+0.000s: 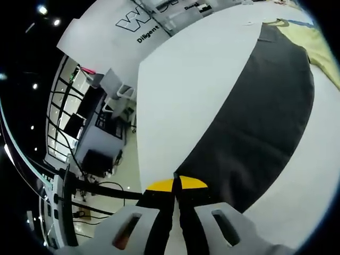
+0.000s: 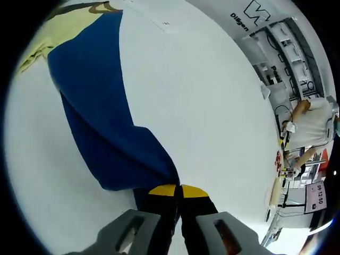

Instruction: Fold the garment on the visible template until the final outline fits inside the template.

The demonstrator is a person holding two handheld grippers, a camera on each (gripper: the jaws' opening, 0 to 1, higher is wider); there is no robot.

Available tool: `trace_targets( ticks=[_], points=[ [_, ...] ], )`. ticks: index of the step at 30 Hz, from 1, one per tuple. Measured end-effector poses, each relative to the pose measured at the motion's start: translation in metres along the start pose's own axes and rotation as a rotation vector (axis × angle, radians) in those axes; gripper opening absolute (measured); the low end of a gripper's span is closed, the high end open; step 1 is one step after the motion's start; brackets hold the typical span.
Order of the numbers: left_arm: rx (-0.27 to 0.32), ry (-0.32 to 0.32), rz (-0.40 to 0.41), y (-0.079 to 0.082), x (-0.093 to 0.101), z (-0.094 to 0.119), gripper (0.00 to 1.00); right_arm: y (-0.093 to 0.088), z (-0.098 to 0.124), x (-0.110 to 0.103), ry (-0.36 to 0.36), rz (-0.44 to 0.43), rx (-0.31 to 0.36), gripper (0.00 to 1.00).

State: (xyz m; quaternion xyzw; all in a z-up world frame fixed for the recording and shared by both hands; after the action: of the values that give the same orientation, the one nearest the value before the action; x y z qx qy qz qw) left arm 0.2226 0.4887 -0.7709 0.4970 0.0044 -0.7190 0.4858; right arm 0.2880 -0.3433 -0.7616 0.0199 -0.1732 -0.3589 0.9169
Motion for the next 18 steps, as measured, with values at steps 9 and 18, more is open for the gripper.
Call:
trace_targets(
  ticks=[9, 18],
  points=[
    [0.017, 0.018, 0.032, -0.001, -0.005, 0.002, 0.05, -0.014, 0.004, 0.004, -0.047, -0.103, 0.001, 0.00],
    [0.070, 0.044, 0.131, 0.007, -0.024, 0.016, 0.05, -0.030, 0.022, 0.012, -0.103, -0.173, 0.059, 0.00]
  ],
)
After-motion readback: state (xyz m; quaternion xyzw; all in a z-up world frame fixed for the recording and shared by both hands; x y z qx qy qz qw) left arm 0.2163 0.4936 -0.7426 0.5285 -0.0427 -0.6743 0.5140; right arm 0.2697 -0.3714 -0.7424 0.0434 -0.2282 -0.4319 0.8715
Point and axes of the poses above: the point that each gripper's makers call its tool centre point, and the gripper's own axes: z roughly backward along the fingers, x roughly to its right, y roughly out of its top, the point moved 9 cm from there along z, roughly backward along the fingers, and after that the axes turned 13 degrees about y, right-handed, at the moved point
